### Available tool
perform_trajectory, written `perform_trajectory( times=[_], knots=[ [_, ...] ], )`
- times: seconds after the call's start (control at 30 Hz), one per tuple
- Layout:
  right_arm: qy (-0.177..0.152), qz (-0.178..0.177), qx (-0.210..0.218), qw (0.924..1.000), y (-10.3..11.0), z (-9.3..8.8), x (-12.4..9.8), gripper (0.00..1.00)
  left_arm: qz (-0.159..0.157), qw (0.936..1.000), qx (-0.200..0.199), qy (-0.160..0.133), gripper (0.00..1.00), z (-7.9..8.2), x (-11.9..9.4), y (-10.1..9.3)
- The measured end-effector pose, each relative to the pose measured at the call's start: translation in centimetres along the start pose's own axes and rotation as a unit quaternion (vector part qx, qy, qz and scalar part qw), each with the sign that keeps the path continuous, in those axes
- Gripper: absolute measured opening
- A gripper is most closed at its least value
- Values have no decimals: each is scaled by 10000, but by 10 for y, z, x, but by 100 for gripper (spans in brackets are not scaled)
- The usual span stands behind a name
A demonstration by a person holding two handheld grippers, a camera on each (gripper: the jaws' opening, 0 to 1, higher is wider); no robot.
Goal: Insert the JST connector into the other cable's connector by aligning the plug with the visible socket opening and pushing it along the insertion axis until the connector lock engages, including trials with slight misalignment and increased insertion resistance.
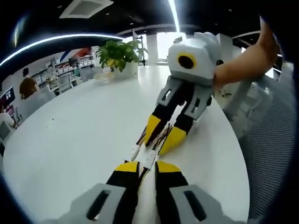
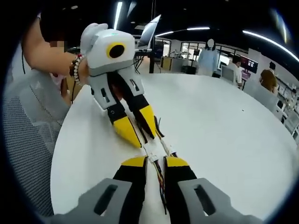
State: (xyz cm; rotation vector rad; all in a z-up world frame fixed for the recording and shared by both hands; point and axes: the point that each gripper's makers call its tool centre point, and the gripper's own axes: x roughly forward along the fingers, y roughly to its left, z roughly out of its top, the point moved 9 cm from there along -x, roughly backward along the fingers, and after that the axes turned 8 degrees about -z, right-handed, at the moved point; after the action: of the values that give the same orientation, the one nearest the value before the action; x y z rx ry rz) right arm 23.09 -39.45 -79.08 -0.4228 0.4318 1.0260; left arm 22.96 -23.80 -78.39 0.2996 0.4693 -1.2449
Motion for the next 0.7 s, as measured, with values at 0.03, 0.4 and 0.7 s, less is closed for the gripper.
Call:
perform_trajectory(
  times=[0.03,0.4,0.7],
  knots=[
    [-21,-24,26,10000,-1,0,-1,12,32,10000,3,-11,8,-1,-2,2],
    [-132,-206,178,9995,-9,5,-8,15,32,9990,-236,-366,11,6,-13,3],
    [-385,-403,393,9977,-16,15,-19,16,110,9963,-452,-724,16,15,-21,4]
  ],
)
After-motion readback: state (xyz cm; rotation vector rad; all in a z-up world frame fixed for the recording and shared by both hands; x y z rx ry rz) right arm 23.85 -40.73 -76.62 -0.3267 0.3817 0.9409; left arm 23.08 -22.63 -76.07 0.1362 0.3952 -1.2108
